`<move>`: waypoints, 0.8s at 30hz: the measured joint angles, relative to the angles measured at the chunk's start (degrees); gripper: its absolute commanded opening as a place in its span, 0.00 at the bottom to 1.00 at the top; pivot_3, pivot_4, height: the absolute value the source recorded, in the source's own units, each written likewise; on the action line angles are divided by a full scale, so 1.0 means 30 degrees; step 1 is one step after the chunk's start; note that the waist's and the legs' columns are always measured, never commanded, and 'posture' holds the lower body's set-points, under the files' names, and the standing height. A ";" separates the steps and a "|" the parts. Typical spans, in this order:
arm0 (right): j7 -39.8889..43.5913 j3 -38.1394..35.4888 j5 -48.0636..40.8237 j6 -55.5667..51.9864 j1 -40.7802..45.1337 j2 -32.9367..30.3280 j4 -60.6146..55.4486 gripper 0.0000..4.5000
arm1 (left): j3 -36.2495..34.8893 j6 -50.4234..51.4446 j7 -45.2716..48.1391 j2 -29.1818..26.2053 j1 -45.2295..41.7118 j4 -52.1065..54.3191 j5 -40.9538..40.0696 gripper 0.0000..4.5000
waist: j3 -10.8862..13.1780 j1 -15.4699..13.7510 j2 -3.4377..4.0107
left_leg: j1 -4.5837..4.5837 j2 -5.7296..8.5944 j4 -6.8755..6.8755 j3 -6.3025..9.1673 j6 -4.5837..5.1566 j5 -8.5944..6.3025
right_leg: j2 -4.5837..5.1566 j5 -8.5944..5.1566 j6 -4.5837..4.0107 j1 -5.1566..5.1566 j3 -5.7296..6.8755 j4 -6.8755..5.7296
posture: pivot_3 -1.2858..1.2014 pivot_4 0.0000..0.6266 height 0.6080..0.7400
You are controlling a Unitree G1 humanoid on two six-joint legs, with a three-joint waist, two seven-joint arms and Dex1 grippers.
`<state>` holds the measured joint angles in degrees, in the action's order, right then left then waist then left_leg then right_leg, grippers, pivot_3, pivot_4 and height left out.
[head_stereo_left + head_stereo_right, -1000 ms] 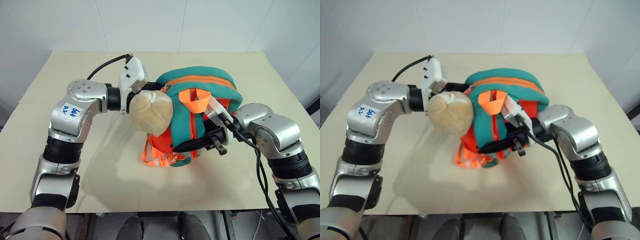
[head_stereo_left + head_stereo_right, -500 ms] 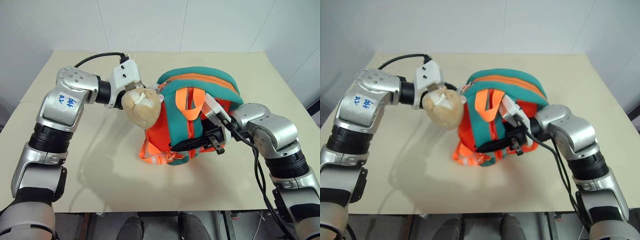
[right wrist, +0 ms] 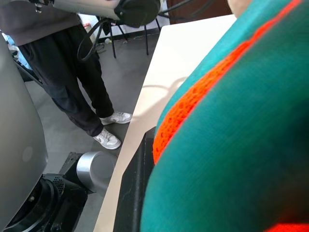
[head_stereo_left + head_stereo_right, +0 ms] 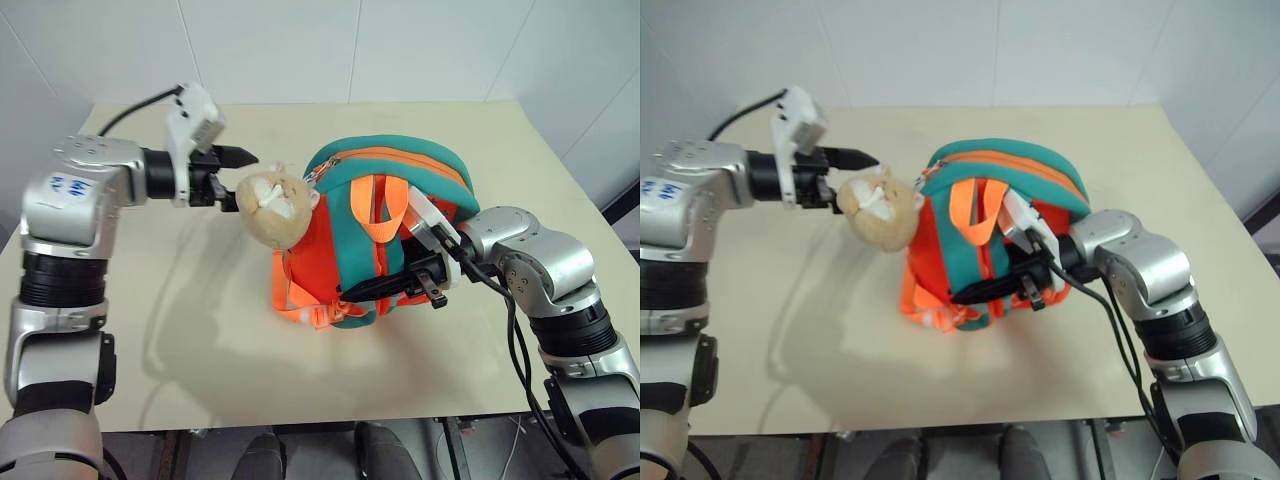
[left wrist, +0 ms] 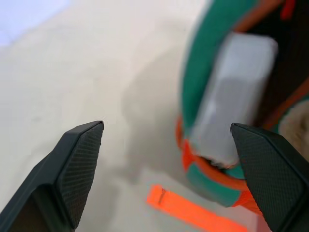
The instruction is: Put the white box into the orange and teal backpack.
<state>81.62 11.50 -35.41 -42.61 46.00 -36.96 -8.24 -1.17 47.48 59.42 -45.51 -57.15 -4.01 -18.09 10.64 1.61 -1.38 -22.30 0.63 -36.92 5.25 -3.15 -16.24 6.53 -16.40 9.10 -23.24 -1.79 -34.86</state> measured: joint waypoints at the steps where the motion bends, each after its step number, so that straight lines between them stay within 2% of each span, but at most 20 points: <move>1: 0.0012 0.0000 0.0000 0.0000 0.0001 0.0000 0.0000 0.12 | -0.0078 -0.0002 -0.0005 -0.0065 0.0001 0.0096 -0.0029 1.00 | 0.0000 -0.0006 0.0000 | -0.0001 0.0000 -0.0002 -0.0007 0.0000 0.0000 | 0.0003 0.0000 0.0000 0.0000 -0.0001 0.0001 | 0.52 0.24 1.00; 2: 0.0025 0.0000 0.0001 0.0001 0.0002 0.0000 0.0000 0.12 | -0.0088 0.0000 -0.0016 -0.0118 0.0002 0.0154 -0.0056 1.00 | 0.0000 -0.0018 0.0000 | -0.0002 0.0003 -0.0004 -0.0010 0.0001 -0.0001 | 0.0005 0.0000 0.0000 0.0000 -0.0001 0.0001 | 0.52 0.24 1.00; 5: 0.0065 0.0000 0.0007 0.0006 0.0004 0.0000 0.0011 0.12 | -0.0200 -0.0002 -0.0459 -0.0163 0.0017 -0.0009 -0.0073 0.87 | 0.0000 -0.0044 -0.0001 | -0.0005 0.0005 -0.0013 -0.0011 0.0003 -0.0002 | 0.0007 0.0000 0.0000 0.0001 -0.0001 -0.0002 | 0.52 0.24 1.00; 9: 0.0113 0.0001 0.0024 0.0019 0.0033 0.0001 0.0219 0.12 | -0.0624 0.0091 -0.0906 0.0386 0.0232 -0.0578 -0.0634 0.57 | 0.0000 -0.0020 0.0000 | -0.0003 0.0000 -0.0015 -0.0015 0.0005 -0.0003 | 0.0003 0.0000 -0.0001 -0.0006 -0.0002 -0.0022 | 0.52 0.24 1.00; 17: 0.0273 0.0001 0.0033 0.0005 0.0123 -0.0065 0.0325 0.12 | -0.1524 -0.0037 -0.1463 0.2189 0.0369 -0.4177 -0.1517 0.03 | -0.0002 -0.0014 -0.0006 | -0.0010 0.0005 -0.0023 -0.0042 0.0000 0.0000 | 0.0014 0.0001 0.0000 -0.0037 -0.0005 -0.0043 | 0.52 0.24 1.00; 24: 0.0316 0.0000 0.0028 -0.0023 0.0139 -0.0236 0.0323 0.12 | -0.1247 -0.0291 -0.0835 0.3764 -0.0024 -0.5851 -0.1799 0.01 | -0.0002 -0.0025 -0.0008 | -0.0014 0.0003 -0.0024 -0.0080 0.0000 -0.0002 | 0.0021 0.0001 0.0000 -0.0052 -0.0005 -0.0040 | 0.52 0.24 1.00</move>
<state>82.57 11.50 -35.32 -42.68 46.41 -37.67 -7.27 -4.91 46.60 56.91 -34.22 -57.23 -21.56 -23.49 10.64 1.54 -1.40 -22.35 0.64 -36.99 5.01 -3.15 -16.24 6.60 -16.40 9.10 -23.39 -1.80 -34.98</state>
